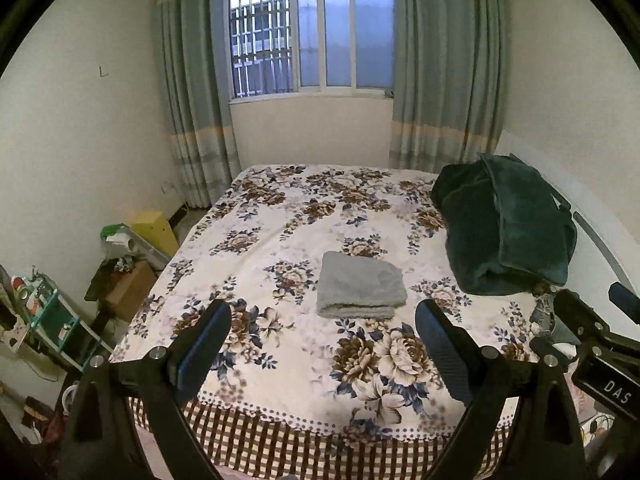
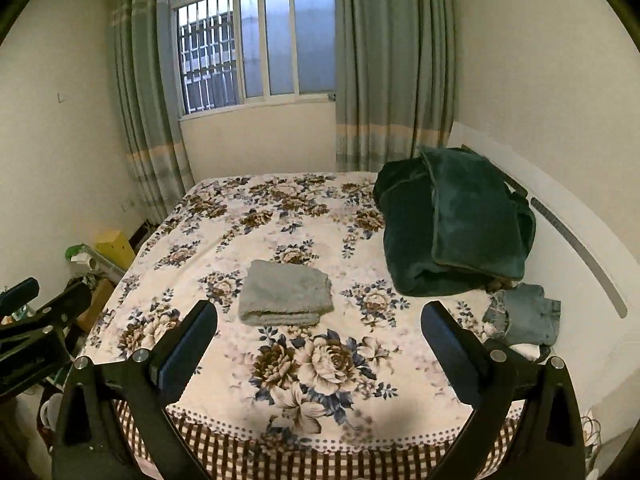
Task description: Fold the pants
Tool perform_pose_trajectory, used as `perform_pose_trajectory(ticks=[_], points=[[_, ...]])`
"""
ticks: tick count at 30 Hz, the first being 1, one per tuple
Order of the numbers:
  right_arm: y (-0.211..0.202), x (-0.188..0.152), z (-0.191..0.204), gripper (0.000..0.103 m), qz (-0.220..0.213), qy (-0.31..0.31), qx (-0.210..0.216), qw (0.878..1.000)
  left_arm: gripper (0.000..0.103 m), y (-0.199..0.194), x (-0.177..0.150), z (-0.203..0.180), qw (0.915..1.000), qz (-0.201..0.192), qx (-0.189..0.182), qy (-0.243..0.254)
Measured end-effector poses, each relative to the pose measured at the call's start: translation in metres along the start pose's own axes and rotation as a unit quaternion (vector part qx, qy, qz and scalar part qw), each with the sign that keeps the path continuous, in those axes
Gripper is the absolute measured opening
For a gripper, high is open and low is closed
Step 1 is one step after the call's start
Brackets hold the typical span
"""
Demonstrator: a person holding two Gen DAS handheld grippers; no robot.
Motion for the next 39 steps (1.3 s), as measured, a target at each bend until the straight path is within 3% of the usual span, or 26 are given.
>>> perform_pose_trajectory(ticks=[3, 39], points=[[-0.012, 0.002, 0.002, 0.103, -0.004, 0.001, -0.002, 1.000, 0.103, -0.007, -0.003, 0.001, 1.0000, 0.002, -0.007, 0.001], [-0.015, 0.010, -0.001, 0.103, -0.008, -0.001, 0.001, 1.000, 0.103, -0.033, 0.008, 0.007, 0.9998, -0.020, 0.007, -0.001]])
Point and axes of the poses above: each gripper's, at about its wrist camera, not at the fingertips, and y roughly the way its jaws point, z to its left, x to its top, the point moved 6 cm from there along y, roughly the way its jaws point, and after that the axes turned 11 degrees about x, right-handed, at the moved point
